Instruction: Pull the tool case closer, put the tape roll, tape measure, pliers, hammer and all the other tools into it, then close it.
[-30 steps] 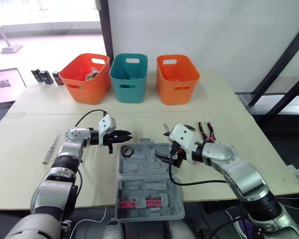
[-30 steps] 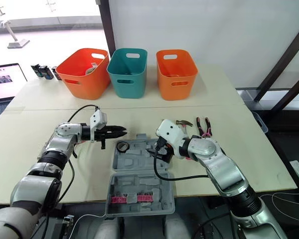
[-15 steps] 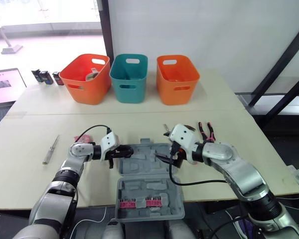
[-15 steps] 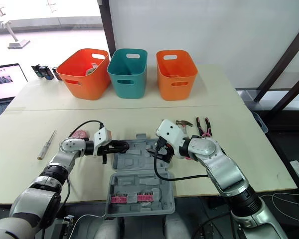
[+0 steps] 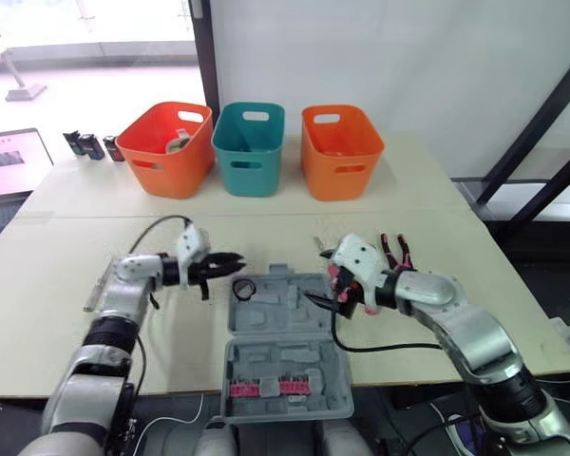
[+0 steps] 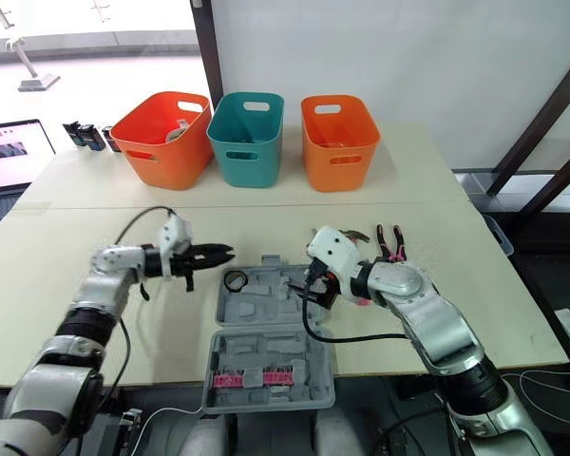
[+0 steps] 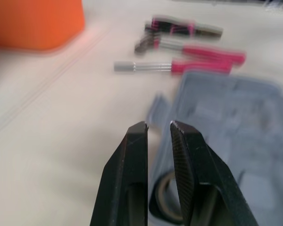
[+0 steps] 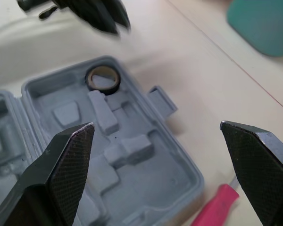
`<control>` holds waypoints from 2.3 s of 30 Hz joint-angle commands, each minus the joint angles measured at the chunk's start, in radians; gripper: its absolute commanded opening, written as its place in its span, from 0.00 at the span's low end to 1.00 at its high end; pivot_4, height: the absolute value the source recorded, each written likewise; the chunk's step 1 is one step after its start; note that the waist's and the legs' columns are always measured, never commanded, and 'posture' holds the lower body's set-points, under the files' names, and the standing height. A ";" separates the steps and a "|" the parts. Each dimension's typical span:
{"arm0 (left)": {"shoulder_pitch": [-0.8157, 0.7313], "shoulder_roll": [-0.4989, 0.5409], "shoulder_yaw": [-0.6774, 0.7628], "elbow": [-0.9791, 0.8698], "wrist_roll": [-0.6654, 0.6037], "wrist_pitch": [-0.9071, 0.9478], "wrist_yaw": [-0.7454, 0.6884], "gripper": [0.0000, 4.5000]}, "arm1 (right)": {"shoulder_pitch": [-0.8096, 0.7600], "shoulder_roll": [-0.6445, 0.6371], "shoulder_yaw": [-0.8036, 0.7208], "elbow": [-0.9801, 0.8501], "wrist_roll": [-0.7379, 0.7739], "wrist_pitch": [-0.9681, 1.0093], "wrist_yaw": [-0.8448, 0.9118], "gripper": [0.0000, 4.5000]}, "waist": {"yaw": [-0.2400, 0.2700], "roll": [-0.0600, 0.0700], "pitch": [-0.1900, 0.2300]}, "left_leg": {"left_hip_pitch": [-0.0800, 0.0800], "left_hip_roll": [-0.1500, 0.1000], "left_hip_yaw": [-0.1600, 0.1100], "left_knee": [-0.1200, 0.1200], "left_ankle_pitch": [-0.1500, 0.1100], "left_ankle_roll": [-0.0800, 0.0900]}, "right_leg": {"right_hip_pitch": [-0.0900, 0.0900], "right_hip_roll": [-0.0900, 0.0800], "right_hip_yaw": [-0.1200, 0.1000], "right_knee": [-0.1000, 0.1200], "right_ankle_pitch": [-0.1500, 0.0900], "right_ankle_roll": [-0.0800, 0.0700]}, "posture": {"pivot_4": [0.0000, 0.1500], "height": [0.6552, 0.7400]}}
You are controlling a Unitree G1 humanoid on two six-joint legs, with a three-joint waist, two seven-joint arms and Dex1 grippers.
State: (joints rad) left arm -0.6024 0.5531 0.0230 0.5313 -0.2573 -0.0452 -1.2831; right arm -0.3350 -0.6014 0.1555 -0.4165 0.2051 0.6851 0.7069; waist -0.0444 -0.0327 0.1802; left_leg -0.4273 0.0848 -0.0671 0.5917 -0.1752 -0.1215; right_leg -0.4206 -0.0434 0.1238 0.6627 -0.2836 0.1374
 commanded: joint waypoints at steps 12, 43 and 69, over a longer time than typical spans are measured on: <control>0.420 0.448 0.353 -0.113 -0.047 0.126 0.094 0.99 | 0.533 -0.216 -0.675 0.142 0.112 -0.219 0.172 1.00 | -0.003 0.000 0.000 | 0.002 0.000 0.002 0.000 -0.001 0.000 | 0.001 -0.002 0.000 -0.003 -0.005 -0.008 | 1.00 1.00; 0.706 0.007 0.472 -0.541 -0.098 0.286 0.799 0.99 | 0.210 -0.168 -0.375 -0.125 0.391 -0.070 0.141 1.00 | -0.002 -0.002 -0.001 | 0.002 0.000 0.006 -0.001 -0.001 0.000 | 0.004 -0.004 0.001 -0.012 -0.003 -0.012 | 1.00 1.00; 0.413 -0.257 0.210 -0.350 0.119 0.492 1.166 0.81 | 0.014 -0.119 -0.120 -0.167 0.350 -0.041 0.120 1.00 | 0.005 -0.001 -0.002 | 0.007 -0.001 0.001 0.001 -0.001 0.000 | 0.013 -0.002 0.000 -0.014 -0.001 -0.007 | 1.00 1.00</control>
State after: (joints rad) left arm -0.1923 0.2977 0.2286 0.1429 -0.1431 0.4200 -0.1326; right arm -0.3149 -0.7118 0.0683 -0.5501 0.5454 0.6491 0.8303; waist -0.0399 -0.0341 0.1782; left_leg -0.4203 0.0836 -0.0657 0.5928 -0.1767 -0.1214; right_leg -0.4078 -0.0456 0.1240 0.6485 -0.2848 0.1300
